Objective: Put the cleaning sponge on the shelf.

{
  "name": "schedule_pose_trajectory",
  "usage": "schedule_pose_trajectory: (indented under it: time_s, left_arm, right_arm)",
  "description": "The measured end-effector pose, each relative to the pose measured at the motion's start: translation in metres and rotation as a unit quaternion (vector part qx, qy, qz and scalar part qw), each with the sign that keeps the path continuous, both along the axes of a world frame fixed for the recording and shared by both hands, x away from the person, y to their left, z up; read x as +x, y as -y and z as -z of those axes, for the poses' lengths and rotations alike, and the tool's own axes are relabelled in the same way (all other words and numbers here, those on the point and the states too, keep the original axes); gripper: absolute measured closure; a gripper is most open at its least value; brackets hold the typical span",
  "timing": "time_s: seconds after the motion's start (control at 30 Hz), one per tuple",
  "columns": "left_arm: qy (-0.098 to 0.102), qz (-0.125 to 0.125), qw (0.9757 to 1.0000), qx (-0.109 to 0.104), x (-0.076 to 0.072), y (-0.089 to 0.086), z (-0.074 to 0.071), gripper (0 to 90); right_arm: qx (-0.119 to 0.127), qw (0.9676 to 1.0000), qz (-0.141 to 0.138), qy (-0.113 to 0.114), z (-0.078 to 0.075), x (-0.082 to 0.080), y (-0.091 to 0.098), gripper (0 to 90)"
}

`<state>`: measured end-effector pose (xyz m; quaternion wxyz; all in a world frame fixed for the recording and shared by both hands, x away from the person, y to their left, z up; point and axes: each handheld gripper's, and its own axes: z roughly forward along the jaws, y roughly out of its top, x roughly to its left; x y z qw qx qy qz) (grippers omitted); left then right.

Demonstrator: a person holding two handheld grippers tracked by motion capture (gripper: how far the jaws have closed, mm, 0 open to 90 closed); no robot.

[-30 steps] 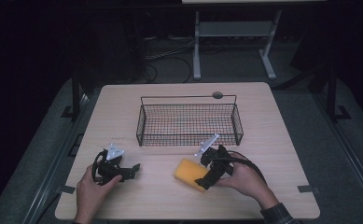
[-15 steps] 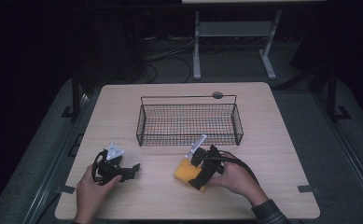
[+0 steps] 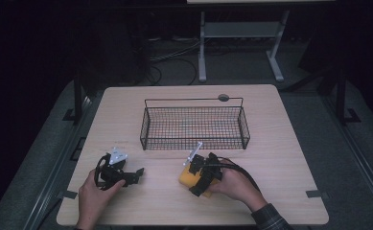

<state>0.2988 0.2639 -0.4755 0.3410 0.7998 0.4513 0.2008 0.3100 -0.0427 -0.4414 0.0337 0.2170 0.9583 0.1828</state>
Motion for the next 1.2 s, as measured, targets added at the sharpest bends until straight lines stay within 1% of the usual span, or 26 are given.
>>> schedule_pose_trajectory:
  time_s: [0.13, 0.23, 0.63, 0.83, 1.07, 1.2]
  left_arm:
    - [0.0, 0.0, 1.0, 0.0, 0.0, 0.0, 0.0, 12.6]
    - [0.0, 0.0, 1.0, 0.0, 0.0, 0.0, 0.0, 12.6]
    - [0.0, 0.0, 1.0, 0.0, 0.0, 0.0, 0.0, 12.5]
    - [0.0, 0.0, 1.0, 0.0, 0.0, 0.0, 0.0, 12.5]
    - [0.0, 0.0, 1.0, 0.0, 0.0, 0.0, 0.0001, 12.5]
    - [0.001, -0.001, 1.0, -0.001, 0.0, 0.0002, 0.0002, 12.5]
  right_arm:
    - [-0.008, 1.0, 0.001, -0.002, 0.0026, 0.0006, -0.0012, 6.9]
    - [-0.008, 1.0, 0.0, 0.0, 0.0033, 0.0005, -0.0018, 11.6]
    - [-0.015, 0.9998, 0.001, -0.009, 0.0066, 0.0007, -0.002, 14.8]
    - [-0.017, 0.9998, 0.0, -0.012, 0.0063, 0.0005, -0.0014, 20.5]
    - [-0.019, 0.9998, -0.003, -0.009, 0.006, 0.0002, -0.0009, 21.7]
    - [-0.017, 0.9998, 0.0, -0.01, 0.0046, 0.0002, -0.0003, 21.8]
